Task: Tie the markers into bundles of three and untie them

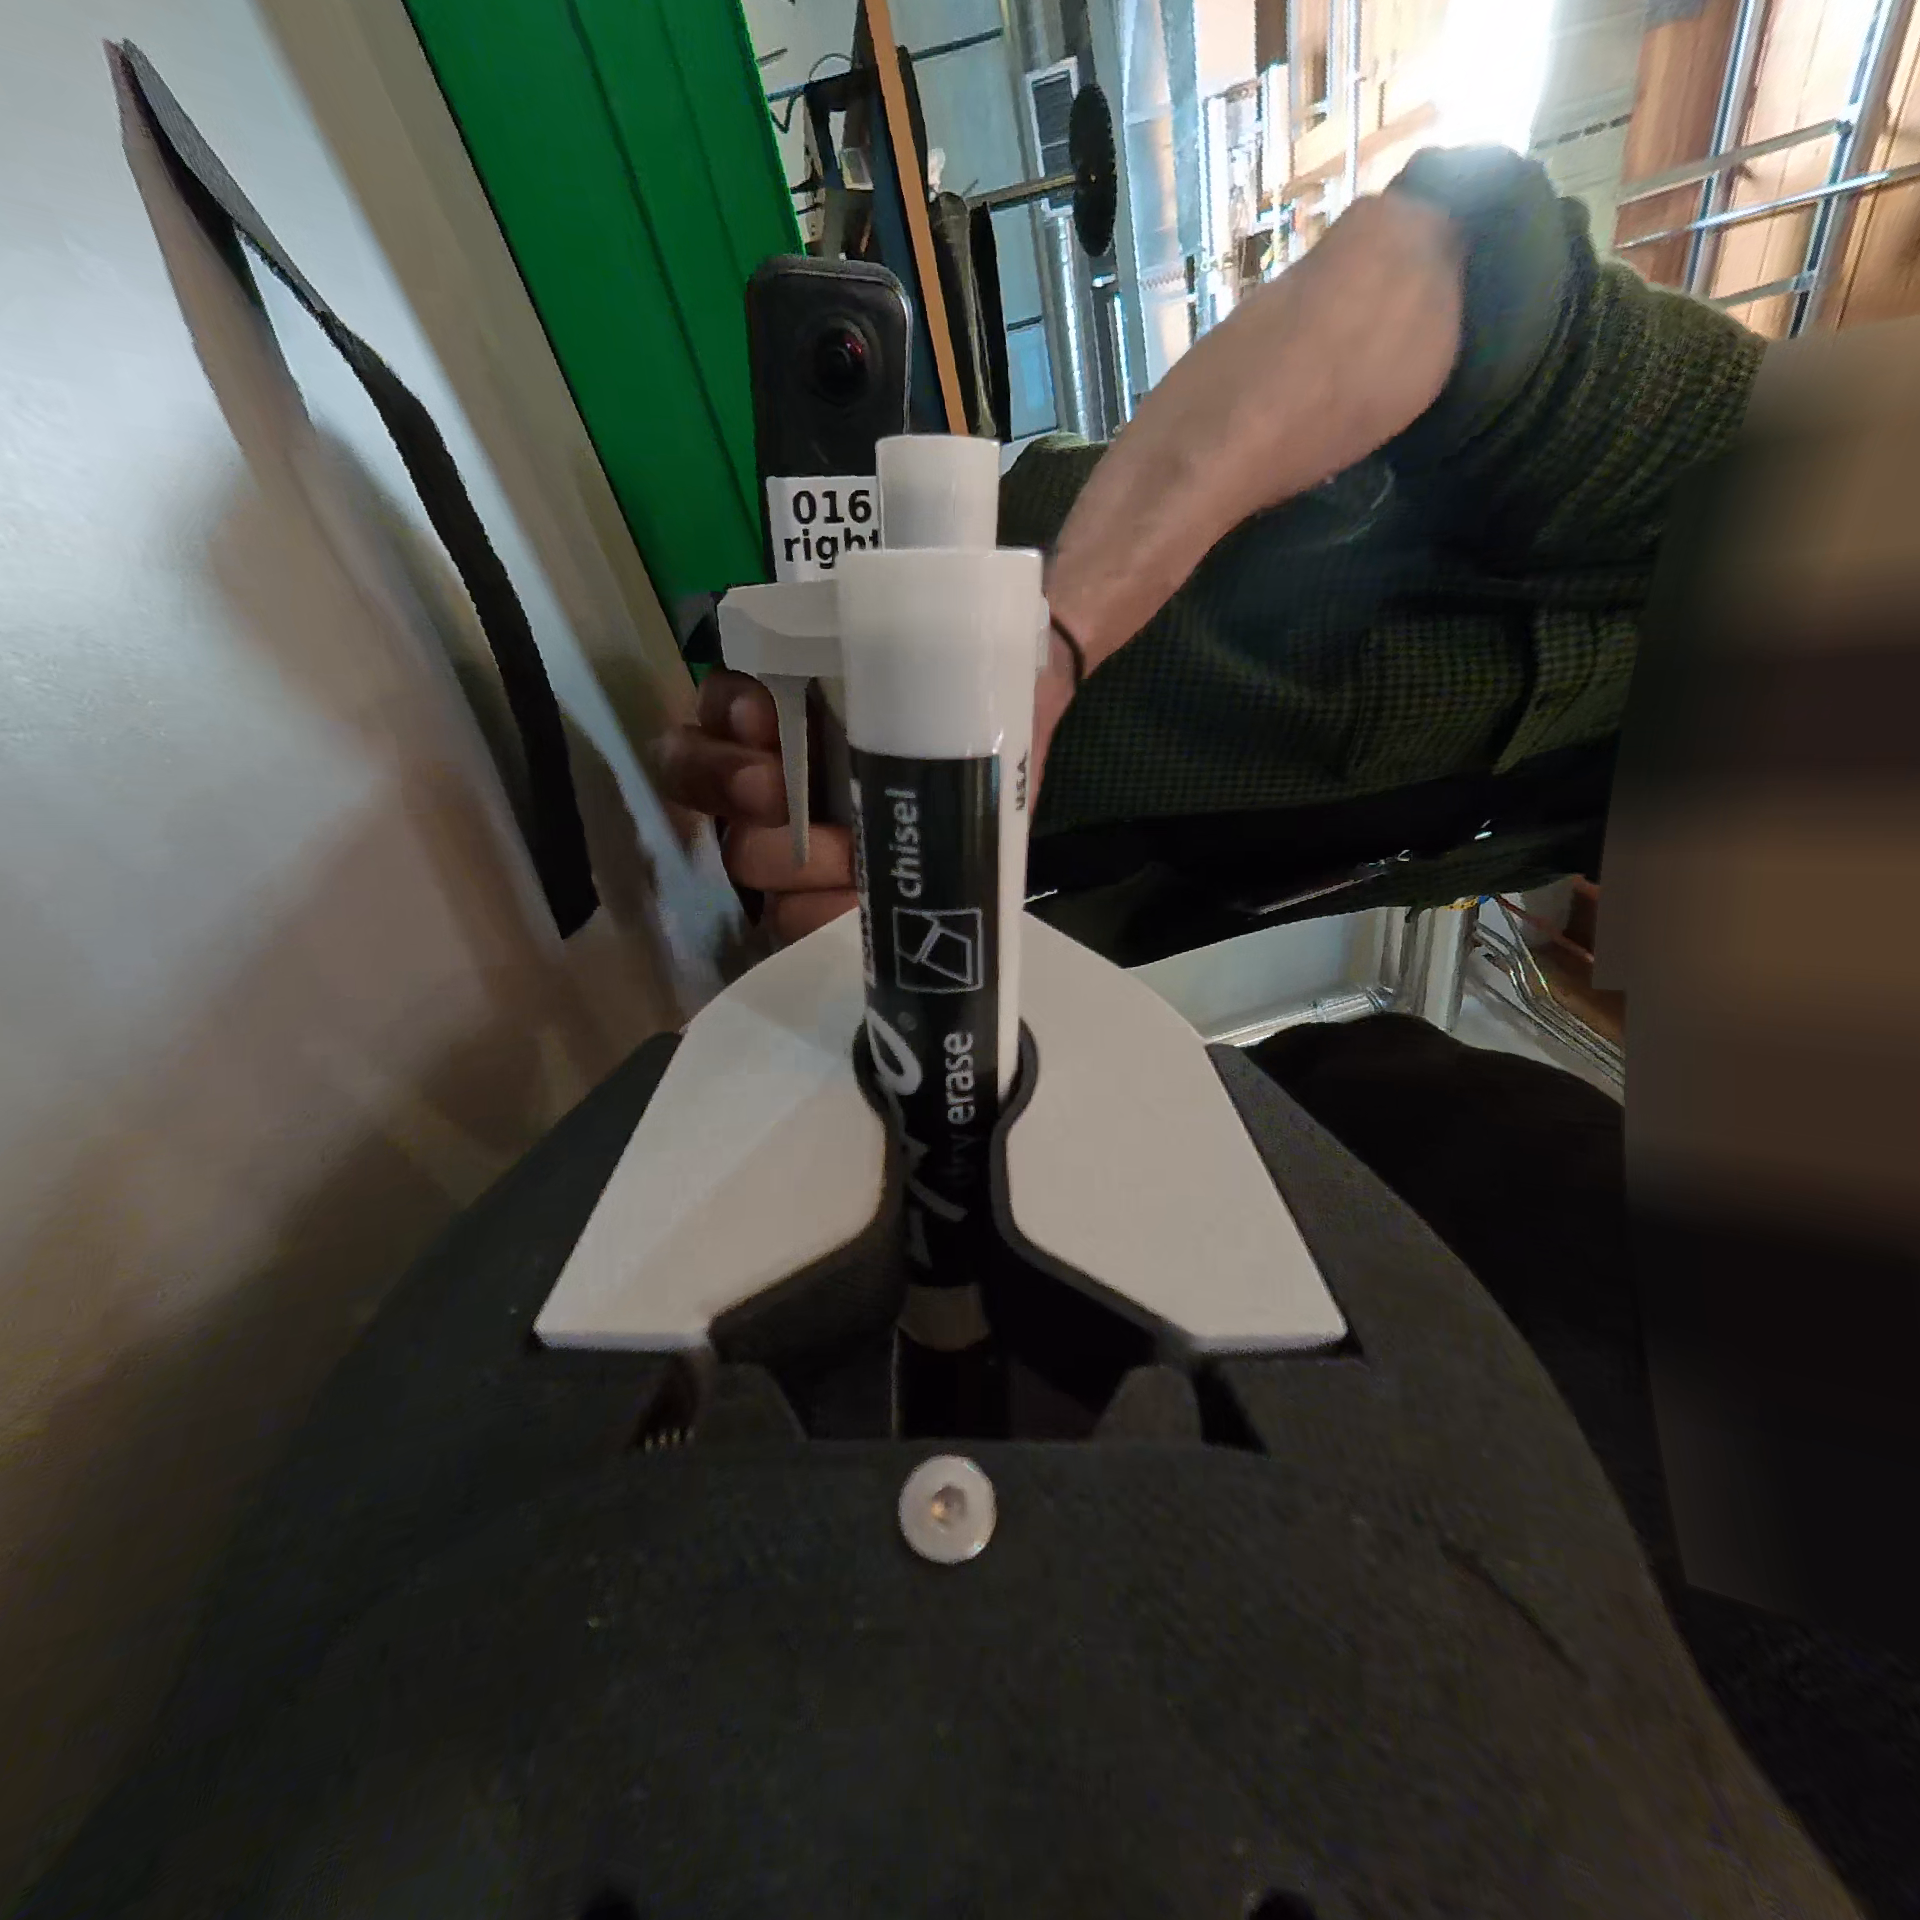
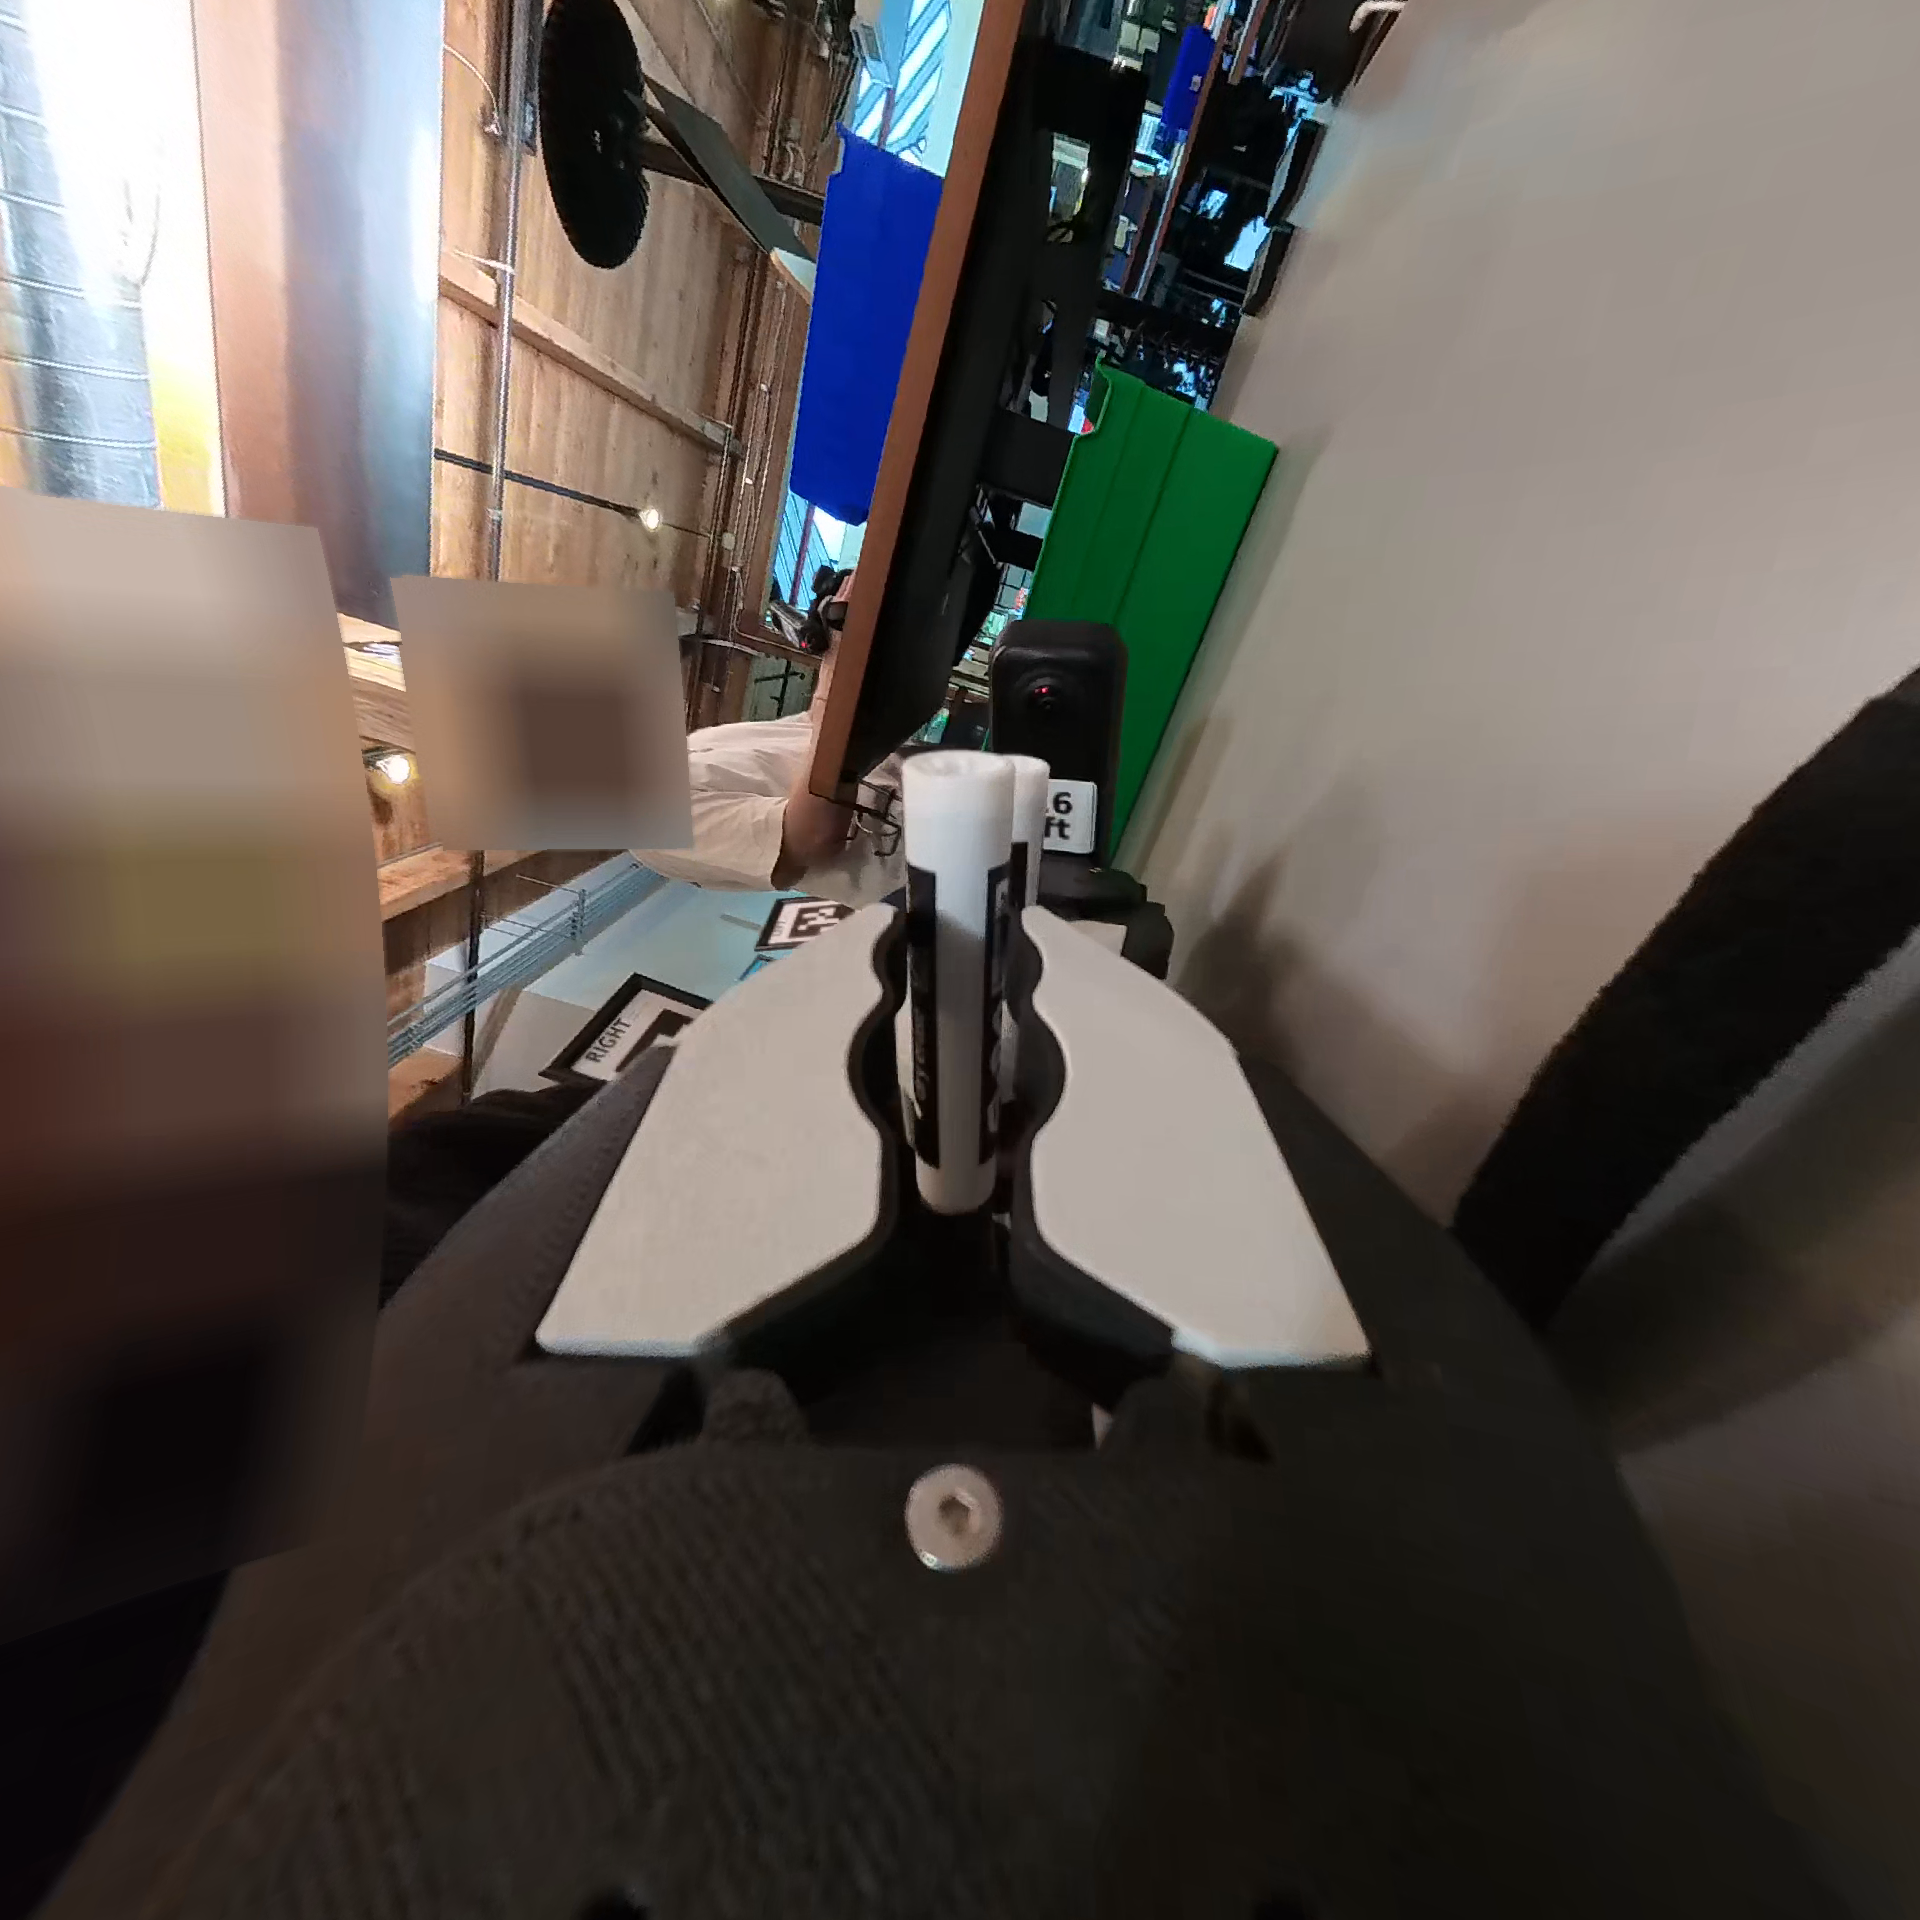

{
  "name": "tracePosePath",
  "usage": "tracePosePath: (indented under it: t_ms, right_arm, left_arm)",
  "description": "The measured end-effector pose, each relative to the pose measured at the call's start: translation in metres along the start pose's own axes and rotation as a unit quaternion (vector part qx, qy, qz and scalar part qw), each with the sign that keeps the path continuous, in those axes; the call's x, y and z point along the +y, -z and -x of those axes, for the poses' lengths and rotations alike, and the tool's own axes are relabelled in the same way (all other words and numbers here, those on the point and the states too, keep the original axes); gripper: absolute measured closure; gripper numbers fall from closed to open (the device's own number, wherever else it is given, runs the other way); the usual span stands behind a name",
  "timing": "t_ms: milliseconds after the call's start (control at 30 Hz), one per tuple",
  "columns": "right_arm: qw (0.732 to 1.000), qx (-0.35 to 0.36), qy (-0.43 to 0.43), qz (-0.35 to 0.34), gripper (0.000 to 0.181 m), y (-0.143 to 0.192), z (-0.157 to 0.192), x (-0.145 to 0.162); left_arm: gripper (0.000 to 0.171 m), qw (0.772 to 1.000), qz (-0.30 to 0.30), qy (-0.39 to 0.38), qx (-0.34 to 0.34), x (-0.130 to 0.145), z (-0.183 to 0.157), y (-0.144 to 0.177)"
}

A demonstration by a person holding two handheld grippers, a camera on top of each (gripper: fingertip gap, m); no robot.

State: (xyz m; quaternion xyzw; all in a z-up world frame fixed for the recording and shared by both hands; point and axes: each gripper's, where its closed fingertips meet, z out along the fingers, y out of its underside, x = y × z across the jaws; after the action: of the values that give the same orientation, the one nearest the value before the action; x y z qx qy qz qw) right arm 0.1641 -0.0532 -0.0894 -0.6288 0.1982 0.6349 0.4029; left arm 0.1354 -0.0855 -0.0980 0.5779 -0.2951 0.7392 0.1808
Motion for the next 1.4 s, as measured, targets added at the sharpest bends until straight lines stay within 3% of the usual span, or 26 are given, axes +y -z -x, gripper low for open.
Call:
tracePosePath:
  t_ms: [933,1400]
  right_arm:
    - [1.0,-0.003,-0.027,-0.011,0.163,-0.013,-0.005,0.005]
    - [0.999,0.013,-0.022,-0.025,0.163,-0.027,-0.008,0.013]
  left_arm:
    - [0.144,1.0,0.028,-0.005,0.001,0.012,0.002,-0.007]
    - [0.144,1.0,0.025,-0.006,0.002,0.012,0.002,-0.007]
